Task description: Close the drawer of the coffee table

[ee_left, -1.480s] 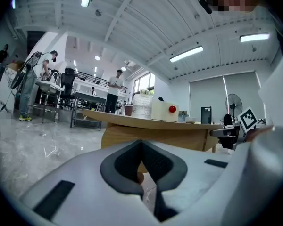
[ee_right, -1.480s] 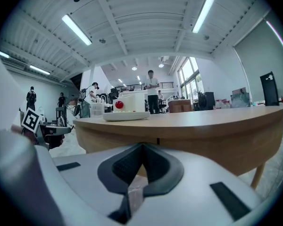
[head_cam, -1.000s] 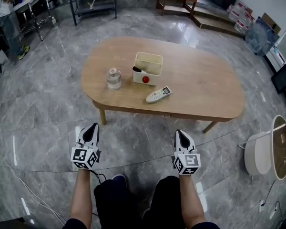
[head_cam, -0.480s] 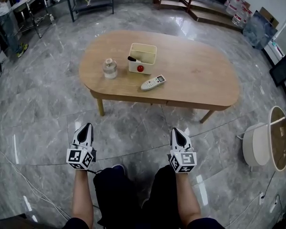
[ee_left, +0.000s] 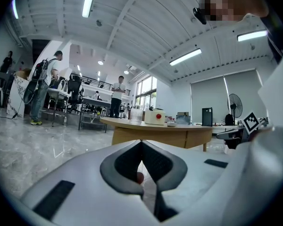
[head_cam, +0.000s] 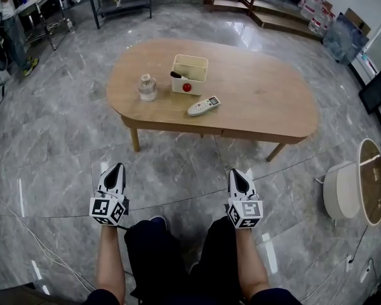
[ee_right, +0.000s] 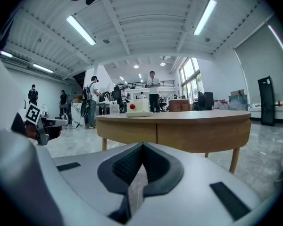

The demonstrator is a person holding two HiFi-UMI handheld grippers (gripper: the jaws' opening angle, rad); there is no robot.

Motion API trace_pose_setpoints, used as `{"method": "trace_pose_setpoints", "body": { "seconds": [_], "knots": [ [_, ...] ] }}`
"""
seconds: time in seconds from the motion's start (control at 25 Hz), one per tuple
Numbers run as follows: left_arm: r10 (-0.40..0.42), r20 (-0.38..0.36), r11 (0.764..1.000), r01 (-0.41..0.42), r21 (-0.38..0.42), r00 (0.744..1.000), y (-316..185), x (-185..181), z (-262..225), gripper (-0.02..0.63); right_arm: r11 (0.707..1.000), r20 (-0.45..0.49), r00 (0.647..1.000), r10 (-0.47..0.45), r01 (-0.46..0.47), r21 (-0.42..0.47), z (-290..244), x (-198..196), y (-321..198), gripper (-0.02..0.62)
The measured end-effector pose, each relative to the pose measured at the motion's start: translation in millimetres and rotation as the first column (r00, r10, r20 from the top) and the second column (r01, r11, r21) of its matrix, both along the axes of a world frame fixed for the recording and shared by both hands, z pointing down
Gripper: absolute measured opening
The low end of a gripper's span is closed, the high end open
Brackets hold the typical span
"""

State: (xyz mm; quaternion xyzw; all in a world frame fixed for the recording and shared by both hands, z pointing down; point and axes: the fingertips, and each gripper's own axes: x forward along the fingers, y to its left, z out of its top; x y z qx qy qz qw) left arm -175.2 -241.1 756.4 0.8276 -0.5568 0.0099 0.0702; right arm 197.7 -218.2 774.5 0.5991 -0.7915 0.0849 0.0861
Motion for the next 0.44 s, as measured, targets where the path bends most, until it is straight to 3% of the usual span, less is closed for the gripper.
{"method": "trace_pose_setpoints", "body": {
  "seconds": [0.12, 0.44],
  "knots": [
    [0.004, 0.003, 1.0, -0.004, 0.0, 1.0, 3.5, -0.4, -0.4, 0.025, 1.0, -0.045, 0.999, -0.011, 0.011, 0.007, -1.2, -3.8, 3.2, 0.026],
    [0.0, 0.005, 1.0, 0.0, -0.006, 1.0, 8.9, -4.7, 5.5, 0.025, 1.0, 0.018, 1.0, 0.0, 0.001, -0.01, 5.1, -3.6, 3.2, 0.025]
  ]
}}
